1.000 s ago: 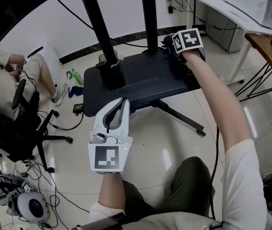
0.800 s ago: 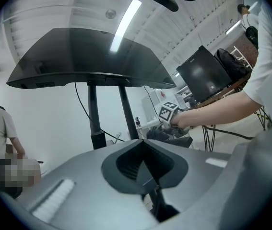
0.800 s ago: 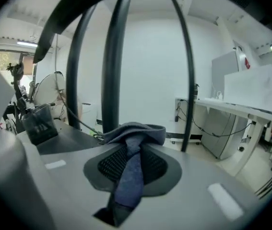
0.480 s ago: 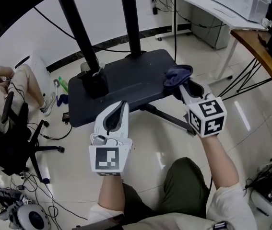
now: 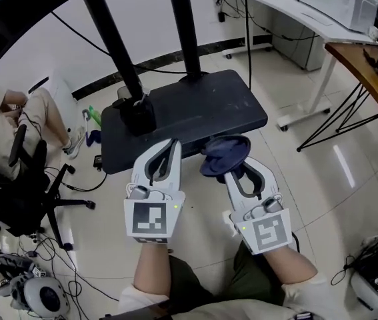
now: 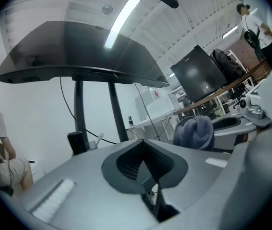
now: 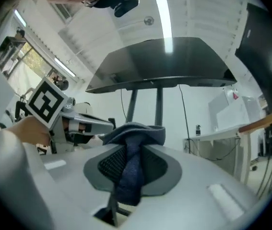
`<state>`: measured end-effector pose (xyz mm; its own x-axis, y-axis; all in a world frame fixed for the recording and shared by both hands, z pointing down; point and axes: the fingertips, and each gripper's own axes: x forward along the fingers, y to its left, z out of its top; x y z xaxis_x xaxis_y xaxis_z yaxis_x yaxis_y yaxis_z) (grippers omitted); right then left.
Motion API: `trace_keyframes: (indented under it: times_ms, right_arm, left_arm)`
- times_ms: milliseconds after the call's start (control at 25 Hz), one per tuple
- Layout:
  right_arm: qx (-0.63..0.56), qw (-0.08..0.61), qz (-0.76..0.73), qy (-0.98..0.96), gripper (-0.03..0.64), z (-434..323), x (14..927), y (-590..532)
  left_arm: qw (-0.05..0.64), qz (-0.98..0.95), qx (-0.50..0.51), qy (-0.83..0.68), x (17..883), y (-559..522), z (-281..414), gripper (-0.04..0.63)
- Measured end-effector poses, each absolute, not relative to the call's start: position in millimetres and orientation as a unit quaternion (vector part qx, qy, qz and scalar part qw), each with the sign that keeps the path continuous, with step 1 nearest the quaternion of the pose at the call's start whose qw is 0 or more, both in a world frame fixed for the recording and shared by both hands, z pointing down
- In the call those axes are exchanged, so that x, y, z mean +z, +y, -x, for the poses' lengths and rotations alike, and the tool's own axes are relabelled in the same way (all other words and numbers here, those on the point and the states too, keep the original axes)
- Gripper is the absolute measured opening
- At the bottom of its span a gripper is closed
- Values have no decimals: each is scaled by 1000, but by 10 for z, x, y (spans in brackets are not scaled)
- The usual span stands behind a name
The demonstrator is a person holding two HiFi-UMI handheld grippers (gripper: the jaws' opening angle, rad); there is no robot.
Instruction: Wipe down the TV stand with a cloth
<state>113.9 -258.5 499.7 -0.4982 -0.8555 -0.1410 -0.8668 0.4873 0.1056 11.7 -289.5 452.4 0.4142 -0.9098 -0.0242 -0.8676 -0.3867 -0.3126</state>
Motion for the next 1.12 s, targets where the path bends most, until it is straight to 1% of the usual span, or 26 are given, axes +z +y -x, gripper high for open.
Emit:
trace_keyframes:
  times_ms: [160, 200, 320, 360, 480, 520, 600, 680, 760, 800, 840, 880, 960, 1000, 1040, 1120]
  right_arm:
    - [101, 58, 447, 887, 75, -613, 4686, -2774]
    - [109, 75, 434, 891, 75, -458, 4619, -2821]
    - [149, 171, 398, 889, 75, -32, 4402, -2894]
    - [151, 183, 388, 891, 75, 104, 4409, -2883]
    - [147, 178, 372, 899, 77, 519, 4560, -2779]
    - [147, 176, 372, 900, 77, 636, 4642, -2764]
    - [146, 171, 381, 897, 77, 788, 4892, -2808]
    - [138, 159, 399, 892, 77, 849, 5241, -2908]
    - [128, 128, 424, 887, 77, 881, 5683, -3032]
    - [126, 97, 438, 885, 77, 916, 5967, -3122]
    - [124, 66, 450, 882, 77, 978, 6271, -3240]
    - [124, 56, 456, 879, 77, 1067, 6535, -3387]
    - [124, 71, 463, 875, 75, 1236, 6925, -3756]
    - [118, 68, 467, 873, 75, 1290, 7065, -3956]
    - [113, 62, 471, 872, 75, 1332, 7127, -4150]
    - [114, 53, 478, 870, 75, 1402, 6978, -4479]
  left_arm:
    - [163, 784, -87, 593, 4325, -2901, 435, 69]
    - [179, 772, -77, 606, 4286, -2889, 621, 69]
    - [207, 737, -23, 643, 4275, -2816, 1228, 69]
    - [210, 725, -10, 656, 4313, -2761, 1422, 69]
    - [187, 696, -12, 693, 4619, -2543, 1952, 69]
    - [192, 689, -9, 698, 4724, -2515, 2083, 69]
    - [212, 686, -6, 696, 4921, -2529, 2217, 69]
    - [205, 689, -8, 695, 5077, -2536, 2249, 69]
    - [142, 696, -27, 703, 5268, -2520, 2252, 69]
    - [111, 700, -37, 705, 5354, -2521, 2262, 69]
    - [97, 702, -39, 704, 5403, -2533, 2286, 69]
    - [101, 705, -35, 701, 5411, -2557, 2320, 69]
    - [154, 708, -7, 690, 5318, -2626, 2380, 69]
    - [177, 708, 4, 683, 5270, -2655, 2390, 69]
    - [187, 710, 8, 679, 5248, -2672, 2390, 69]
    - [174, 715, 2, 678, 5252, -2663, 2365, 69]
